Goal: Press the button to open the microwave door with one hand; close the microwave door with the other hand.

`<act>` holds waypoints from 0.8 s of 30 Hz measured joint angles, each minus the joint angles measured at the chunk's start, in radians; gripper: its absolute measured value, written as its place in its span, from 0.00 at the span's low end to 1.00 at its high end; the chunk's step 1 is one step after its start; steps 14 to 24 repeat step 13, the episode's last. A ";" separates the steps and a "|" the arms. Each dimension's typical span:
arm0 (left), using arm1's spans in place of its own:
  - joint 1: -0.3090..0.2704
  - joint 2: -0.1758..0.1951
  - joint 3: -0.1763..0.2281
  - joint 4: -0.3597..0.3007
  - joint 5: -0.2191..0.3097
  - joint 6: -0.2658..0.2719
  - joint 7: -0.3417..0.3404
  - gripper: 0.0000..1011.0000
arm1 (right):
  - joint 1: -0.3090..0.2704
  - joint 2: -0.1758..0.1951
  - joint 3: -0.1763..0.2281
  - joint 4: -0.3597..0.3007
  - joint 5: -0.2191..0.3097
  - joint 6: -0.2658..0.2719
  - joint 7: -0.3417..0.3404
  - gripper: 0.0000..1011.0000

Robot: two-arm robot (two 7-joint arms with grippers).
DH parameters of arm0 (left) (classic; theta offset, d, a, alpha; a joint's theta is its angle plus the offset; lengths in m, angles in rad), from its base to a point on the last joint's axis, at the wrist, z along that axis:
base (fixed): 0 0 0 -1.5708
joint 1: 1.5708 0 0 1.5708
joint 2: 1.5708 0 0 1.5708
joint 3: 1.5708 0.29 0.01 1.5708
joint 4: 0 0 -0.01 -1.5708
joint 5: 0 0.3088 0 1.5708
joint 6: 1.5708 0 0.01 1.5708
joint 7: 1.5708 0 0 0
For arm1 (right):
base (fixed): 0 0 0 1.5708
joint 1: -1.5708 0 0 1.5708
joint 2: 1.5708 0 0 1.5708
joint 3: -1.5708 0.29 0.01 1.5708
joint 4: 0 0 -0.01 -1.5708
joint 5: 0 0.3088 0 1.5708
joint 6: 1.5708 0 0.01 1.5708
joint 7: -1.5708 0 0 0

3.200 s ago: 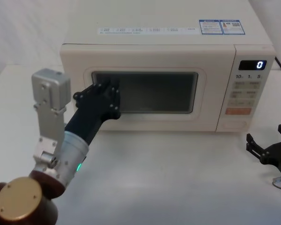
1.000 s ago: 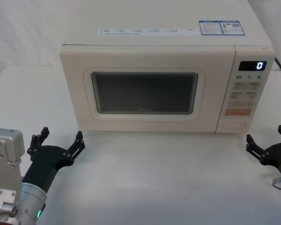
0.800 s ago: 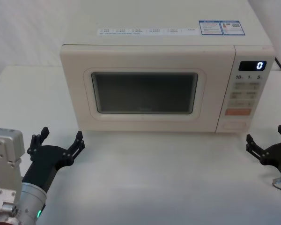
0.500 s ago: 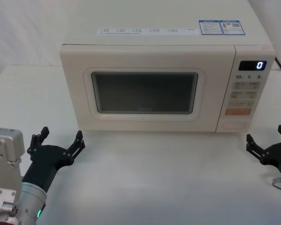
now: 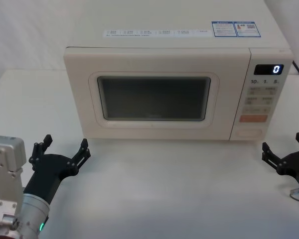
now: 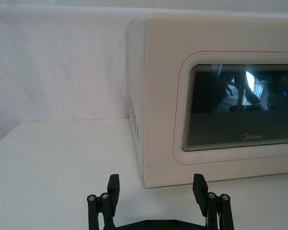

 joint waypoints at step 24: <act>0.000 0.000 0.000 0.000 0.000 0.000 0.000 0.99 | 0.000 0.000 0.000 0.000 0.000 0.000 0.000 0.99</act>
